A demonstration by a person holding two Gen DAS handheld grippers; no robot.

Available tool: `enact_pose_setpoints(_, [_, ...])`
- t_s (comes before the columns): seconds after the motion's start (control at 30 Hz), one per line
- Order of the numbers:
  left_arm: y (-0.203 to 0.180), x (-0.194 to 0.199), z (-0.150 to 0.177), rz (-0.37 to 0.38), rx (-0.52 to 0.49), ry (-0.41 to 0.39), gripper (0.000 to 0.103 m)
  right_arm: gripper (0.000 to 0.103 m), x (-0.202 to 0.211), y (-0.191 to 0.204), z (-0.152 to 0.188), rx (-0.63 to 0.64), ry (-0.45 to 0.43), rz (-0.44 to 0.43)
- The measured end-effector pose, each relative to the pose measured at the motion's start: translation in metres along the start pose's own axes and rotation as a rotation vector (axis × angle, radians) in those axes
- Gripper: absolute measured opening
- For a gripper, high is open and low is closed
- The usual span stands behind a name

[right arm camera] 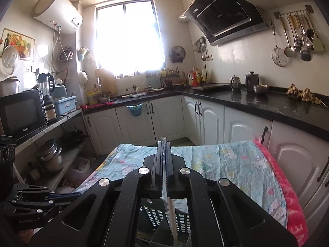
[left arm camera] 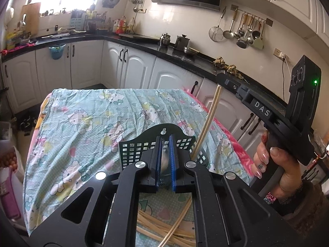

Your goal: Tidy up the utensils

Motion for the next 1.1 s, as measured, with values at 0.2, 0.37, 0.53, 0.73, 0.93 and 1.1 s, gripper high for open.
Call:
enact_pose_setpoints(0.2, [0.005,0.004,-0.002,-0.01,0.025,-0.023,0.029,0.031,0.005,-0.001,0.007,0.007,0.013,0.011])
enact_pose_setpoints(0.37, [0.014,0.019,-0.007,-0.007,0.061,-0.067,0.05,0.052,0.017,0.0,0.006,0.023,0.014,0.03])
enact_pose_setpoints(0.53, [0.023,0.04,-0.015,-0.022,0.084,-0.134,0.077,0.067,0.027,0.004,0.003,0.061,0.015,0.059])
enact_pose_setpoints(0.73, [0.033,0.061,-0.021,-0.048,0.11,-0.192,0.092,0.077,0.039,0.006,0.0,0.079,0.001,0.072])
enact_pose_setpoints(0.93, [0.036,0.078,-0.021,-0.075,0.104,-0.219,0.092,0.082,0.049,0.011,0.001,0.083,0.0,0.062])
enact_pose_setpoints(1.1, [0.038,0.084,-0.015,-0.082,0.107,-0.219,0.092,0.085,0.059,0.019,-0.002,0.102,-0.015,0.055])
Point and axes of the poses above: each gripper's, at about its wrist camera, not at the fingertips, and x roughly against the way its jaws point, y to its left, z to its underside, the point moved 5 cm from there along -x, roughly the way its jaws point, and after that the axes turned 11 degrees about x, right-handed, at the moved point
